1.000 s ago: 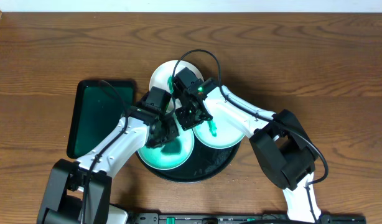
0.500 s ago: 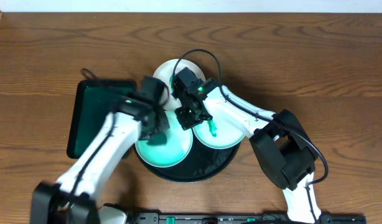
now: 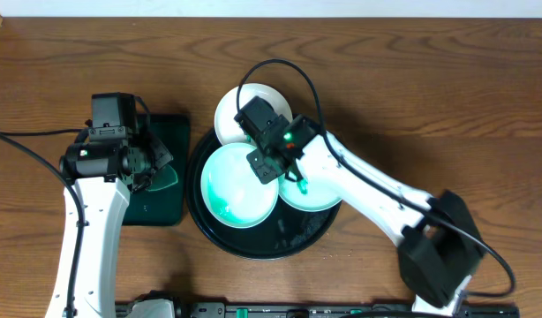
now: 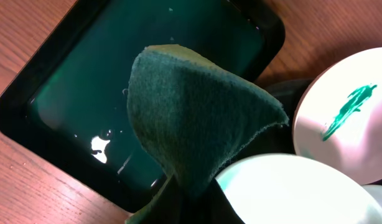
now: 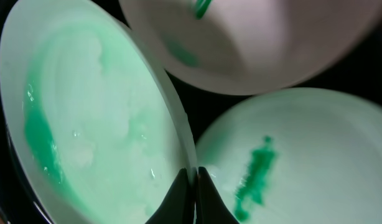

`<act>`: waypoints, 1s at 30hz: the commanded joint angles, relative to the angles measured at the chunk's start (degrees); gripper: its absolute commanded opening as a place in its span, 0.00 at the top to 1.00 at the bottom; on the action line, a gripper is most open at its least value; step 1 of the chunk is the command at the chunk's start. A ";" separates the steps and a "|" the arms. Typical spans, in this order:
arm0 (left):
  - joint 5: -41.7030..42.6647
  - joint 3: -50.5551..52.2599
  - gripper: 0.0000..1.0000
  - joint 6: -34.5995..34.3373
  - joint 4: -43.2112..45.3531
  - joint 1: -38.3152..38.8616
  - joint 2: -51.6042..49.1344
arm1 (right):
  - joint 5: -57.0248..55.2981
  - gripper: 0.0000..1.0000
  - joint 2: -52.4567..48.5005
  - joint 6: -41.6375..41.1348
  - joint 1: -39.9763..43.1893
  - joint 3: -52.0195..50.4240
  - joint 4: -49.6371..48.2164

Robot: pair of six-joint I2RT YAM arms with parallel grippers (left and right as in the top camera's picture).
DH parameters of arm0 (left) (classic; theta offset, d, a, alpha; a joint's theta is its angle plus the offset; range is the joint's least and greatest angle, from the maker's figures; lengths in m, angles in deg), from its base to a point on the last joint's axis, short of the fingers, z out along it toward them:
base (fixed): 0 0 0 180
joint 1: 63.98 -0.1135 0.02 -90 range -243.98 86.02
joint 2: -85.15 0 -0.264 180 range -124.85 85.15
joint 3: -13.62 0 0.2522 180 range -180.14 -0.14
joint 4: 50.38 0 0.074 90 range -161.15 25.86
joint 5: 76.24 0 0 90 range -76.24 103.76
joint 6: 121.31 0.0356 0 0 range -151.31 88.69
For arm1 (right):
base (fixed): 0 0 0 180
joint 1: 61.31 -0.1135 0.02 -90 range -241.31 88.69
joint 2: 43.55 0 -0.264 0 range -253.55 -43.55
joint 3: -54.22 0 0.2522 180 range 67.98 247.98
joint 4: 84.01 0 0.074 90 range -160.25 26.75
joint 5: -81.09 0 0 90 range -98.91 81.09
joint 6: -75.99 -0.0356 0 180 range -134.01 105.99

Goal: Clean dirty plates on tray and stack at the side
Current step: 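Lift the sponge away and return the left gripper beside the water tray, then lift the pale green plate with the right gripper and place it right of the tray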

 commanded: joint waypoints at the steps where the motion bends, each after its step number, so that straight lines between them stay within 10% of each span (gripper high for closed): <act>1: -0.39 -1.68 0.93 1.46 -0.15 -0.20 -0.07 | -17.05 0.99 4.35 0.70 -4.00 0.11 2.40; 13: -1.64 -1.53 0.93 1.79 0.02 -0.20 -0.42 | -78.31 0.99 8.70 0.66 -27.17 0.09 3.93; 16: -1.64 -1.53 0.93 1.77 0.02 -0.20 -0.42 | -79.21 0.99 8.70 0.61 -28.87 0.09 4.02; 22: -1.66 -1.53 0.93 1.79 -0.09 -0.20 -0.42 | -52.63 0.99 8.81 -4.79 -23.91 0.09 8.28; 30: -1.64 -1.53 0.93 1.57 -0.13 -0.20 -0.42 | 8.61 0.99 16.57 3.72 5.49 0.09 2.01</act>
